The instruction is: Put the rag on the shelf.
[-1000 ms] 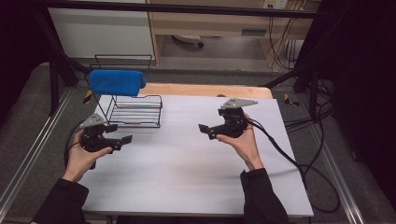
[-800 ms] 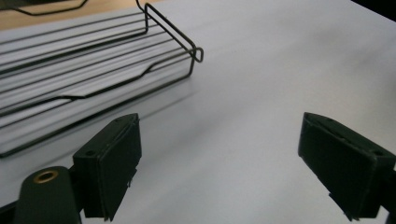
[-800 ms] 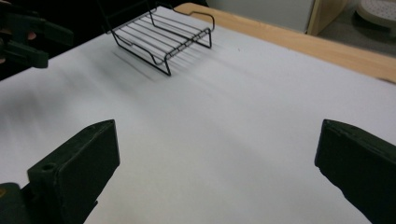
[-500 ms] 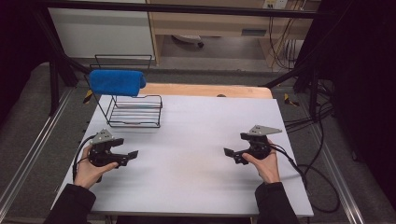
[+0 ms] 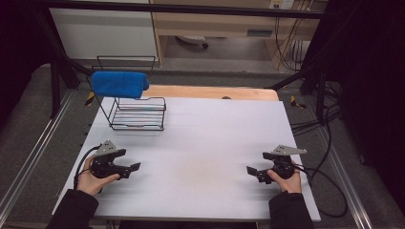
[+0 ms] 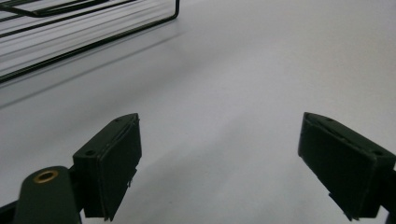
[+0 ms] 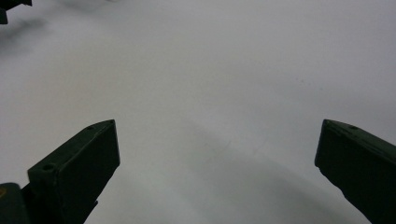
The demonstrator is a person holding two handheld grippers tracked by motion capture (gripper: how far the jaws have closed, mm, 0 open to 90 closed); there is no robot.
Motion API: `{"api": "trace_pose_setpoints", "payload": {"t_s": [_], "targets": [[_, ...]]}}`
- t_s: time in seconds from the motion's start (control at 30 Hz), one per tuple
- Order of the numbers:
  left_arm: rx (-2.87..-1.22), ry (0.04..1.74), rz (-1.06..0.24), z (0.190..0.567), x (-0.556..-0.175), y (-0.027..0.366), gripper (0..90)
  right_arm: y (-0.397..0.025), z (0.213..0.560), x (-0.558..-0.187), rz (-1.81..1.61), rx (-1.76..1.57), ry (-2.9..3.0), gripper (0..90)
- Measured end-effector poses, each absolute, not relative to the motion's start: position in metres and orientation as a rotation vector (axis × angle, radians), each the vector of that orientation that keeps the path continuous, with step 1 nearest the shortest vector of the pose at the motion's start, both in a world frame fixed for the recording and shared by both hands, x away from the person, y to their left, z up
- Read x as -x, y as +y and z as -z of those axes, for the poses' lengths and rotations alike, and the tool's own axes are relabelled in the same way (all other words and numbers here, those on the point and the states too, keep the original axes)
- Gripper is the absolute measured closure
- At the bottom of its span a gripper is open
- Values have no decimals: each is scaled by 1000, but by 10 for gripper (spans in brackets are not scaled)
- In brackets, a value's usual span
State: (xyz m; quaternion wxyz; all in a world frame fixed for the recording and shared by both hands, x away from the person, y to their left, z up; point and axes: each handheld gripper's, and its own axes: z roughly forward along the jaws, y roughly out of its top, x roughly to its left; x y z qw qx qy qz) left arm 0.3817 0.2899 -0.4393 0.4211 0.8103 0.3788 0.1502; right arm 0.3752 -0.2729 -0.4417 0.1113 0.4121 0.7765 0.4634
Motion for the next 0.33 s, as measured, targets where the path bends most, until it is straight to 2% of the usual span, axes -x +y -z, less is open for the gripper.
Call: {"api": "trace_pose_setpoints", "payload": {"t_s": [0.33], "targets": [[-2049,943,-369,446,-377,290,139,-277,444,-371,-1370,-1211,2290,6]]}}
